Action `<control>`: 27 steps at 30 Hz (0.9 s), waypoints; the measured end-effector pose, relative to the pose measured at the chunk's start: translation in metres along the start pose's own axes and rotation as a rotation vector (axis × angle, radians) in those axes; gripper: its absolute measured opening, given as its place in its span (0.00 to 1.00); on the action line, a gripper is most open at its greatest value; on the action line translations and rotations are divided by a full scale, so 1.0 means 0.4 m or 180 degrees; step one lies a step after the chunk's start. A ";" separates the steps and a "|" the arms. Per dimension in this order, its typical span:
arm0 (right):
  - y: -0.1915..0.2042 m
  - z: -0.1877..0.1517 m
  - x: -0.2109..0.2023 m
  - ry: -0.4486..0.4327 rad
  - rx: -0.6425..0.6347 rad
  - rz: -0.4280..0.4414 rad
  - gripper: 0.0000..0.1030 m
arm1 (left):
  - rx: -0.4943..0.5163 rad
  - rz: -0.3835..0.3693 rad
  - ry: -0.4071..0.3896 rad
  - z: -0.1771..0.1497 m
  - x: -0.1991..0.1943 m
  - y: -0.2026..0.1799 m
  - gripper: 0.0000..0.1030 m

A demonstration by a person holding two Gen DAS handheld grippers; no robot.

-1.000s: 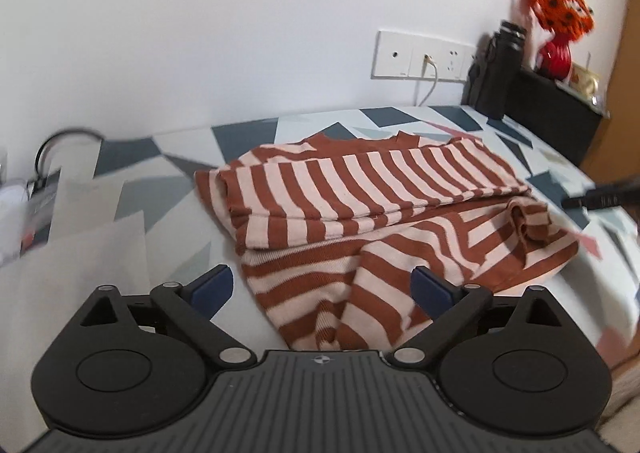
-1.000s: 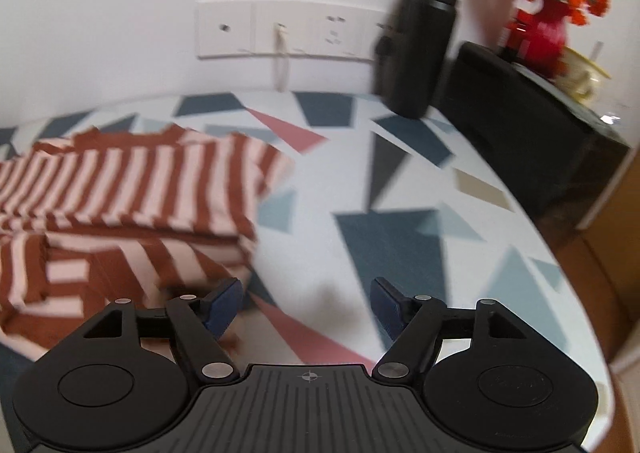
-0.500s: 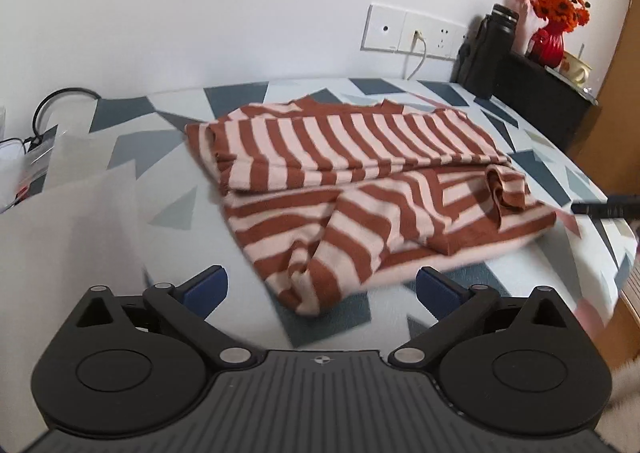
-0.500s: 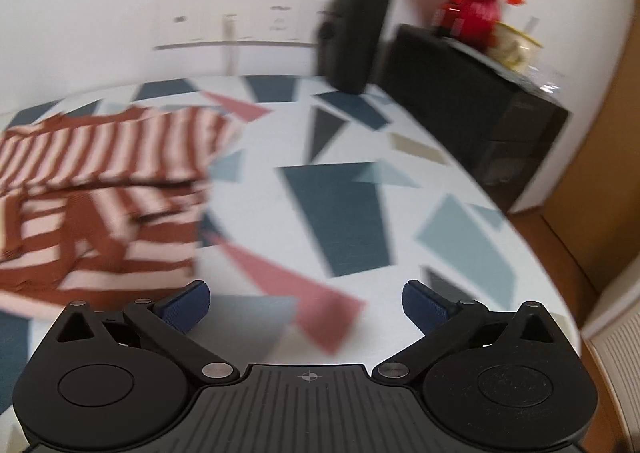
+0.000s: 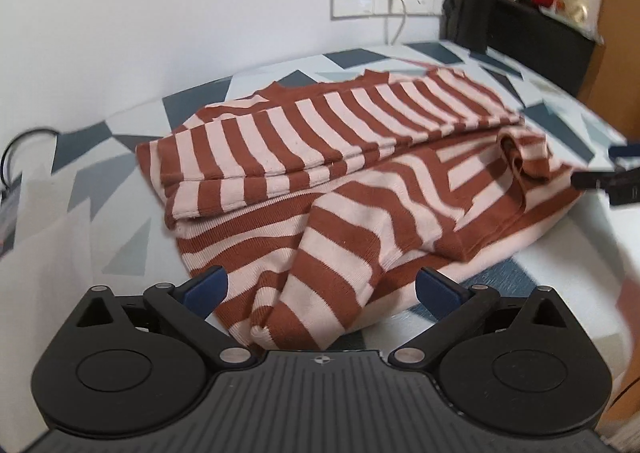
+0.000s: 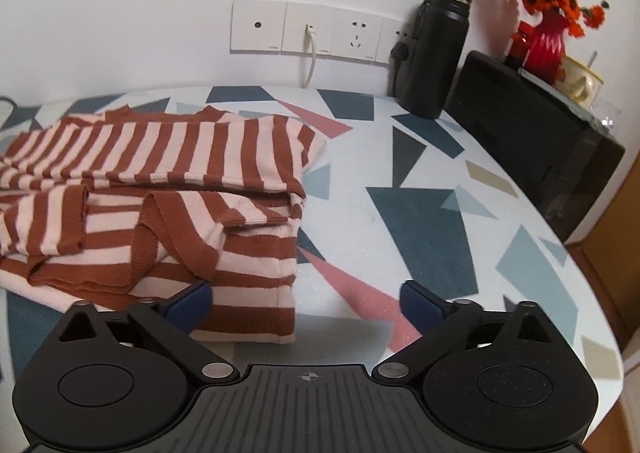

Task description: Fold clothes

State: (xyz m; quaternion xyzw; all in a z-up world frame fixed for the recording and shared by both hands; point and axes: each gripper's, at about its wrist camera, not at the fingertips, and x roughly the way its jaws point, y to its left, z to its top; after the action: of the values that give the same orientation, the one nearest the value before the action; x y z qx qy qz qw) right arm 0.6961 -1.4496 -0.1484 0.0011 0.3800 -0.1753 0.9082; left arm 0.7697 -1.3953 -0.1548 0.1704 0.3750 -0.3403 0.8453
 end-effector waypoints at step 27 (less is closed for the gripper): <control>0.023 0.050 0.063 -0.0164 -0.0374 0.0298 0.68 | 0.1253 0.0570 -0.0569 0.060 0.052 -0.128 0.87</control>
State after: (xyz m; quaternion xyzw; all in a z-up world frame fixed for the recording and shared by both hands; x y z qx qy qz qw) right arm 0.7292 -1.4517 -0.1527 -0.0389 0.3657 -0.1099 0.9234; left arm 0.7563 -1.4542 -0.1562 0.3338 0.2084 -0.3443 0.8524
